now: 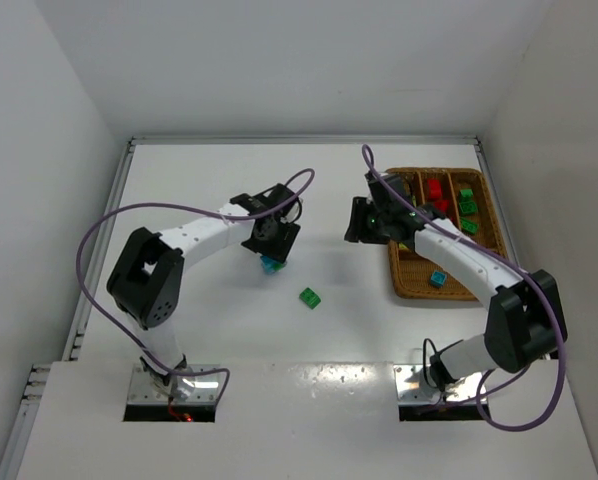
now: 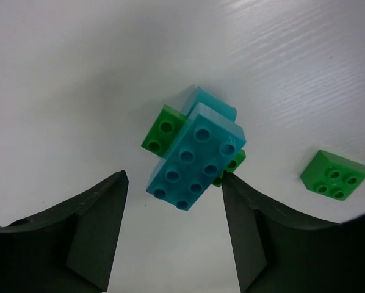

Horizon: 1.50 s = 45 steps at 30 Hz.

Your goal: Sort the legos into containers by color

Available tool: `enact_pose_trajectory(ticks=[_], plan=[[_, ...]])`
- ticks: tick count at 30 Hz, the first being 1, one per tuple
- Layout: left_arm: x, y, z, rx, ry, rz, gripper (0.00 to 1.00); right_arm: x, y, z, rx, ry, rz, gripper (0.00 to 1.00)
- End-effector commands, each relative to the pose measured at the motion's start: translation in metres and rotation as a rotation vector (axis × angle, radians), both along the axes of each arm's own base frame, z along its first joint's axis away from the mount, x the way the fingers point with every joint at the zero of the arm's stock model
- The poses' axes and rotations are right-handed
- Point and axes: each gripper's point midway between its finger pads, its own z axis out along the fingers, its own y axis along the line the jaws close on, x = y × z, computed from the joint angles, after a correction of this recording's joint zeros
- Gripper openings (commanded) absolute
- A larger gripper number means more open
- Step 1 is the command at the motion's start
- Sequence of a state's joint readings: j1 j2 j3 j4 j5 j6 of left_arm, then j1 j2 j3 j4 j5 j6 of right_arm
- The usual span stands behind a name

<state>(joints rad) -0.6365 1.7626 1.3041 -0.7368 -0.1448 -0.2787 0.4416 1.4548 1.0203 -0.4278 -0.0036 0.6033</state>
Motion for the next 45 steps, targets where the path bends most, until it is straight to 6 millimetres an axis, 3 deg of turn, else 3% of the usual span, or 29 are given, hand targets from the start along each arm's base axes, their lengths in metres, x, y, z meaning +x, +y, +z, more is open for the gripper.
enact_pose_trajectory(ticks=[1,5,7,9,12,15,17,19,21,25,27,31,34,38,45], plan=[[0.008,-0.001,0.002,0.028,-0.033,0.010,0.68,0.001,0.000,0.013,0.012,-0.044,-0.015,0.44],[0.006,-0.008,0.001,-0.001,-0.010,-0.005,0.46,-0.001,-0.001,0.010,0.008,-0.036,-0.015,0.44],[0.005,-0.009,0.000,-0.008,-0.005,-0.008,0.45,0.000,-0.003,0.013,0.010,-0.044,-0.029,0.43],[0.004,-0.011,0.000,-0.016,0.001,-0.012,0.34,0.000,-0.003,0.013,0.010,-0.044,-0.029,0.43],[0.007,-0.019,0.011,-0.054,-0.014,-0.021,0.18,-0.002,0.001,0.013,0.020,-0.040,-0.003,0.43],[0.013,-0.028,0.041,-0.190,-0.014,-0.021,0.01,-0.013,0.029,0.024,0.131,-0.039,0.165,0.43],[0.019,-0.027,0.053,-0.271,0.003,-0.012,0.00,-0.026,0.047,0.028,0.165,-0.050,0.311,0.46],[0.013,-0.038,0.065,-0.395,0.049,-0.050,0.00,-0.042,0.068,0.030,0.167,-0.065,0.448,0.59],[0.018,-0.042,0.078,-0.495,0.051,-0.069,0.00,-0.050,0.079,0.034,0.170,-0.068,0.486,0.63],[0.003,-0.058,0.091,-0.753,0.166,-0.135,0.00,-0.052,0.094,0.049,0.244,-0.144,0.509,0.64],[0.002,-0.064,0.101,-0.829,0.174,-0.143,0.00,-0.048,0.098,0.058,0.295,-0.152,0.452,0.59],[0.006,-0.068,0.110,-0.871,0.155,-0.107,0.00,-0.032,0.099,0.056,0.356,-0.075,0.240,0.41],[0.013,-0.067,0.114,-0.870,0.121,-0.071,0.00,-0.028,0.109,0.059,0.465,-0.058,0.150,0.41],[0.016,-0.064,0.117,-0.863,0.092,-0.042,0.00,-0.025,0.116,0.044,0.458,0.010,0.086,0.41],[0.014,-0.063,0.117,-0.863,0.092,-0.042,0.00,-0.018,0.122,0.043,0.491,0.021,0.054,0.41]])
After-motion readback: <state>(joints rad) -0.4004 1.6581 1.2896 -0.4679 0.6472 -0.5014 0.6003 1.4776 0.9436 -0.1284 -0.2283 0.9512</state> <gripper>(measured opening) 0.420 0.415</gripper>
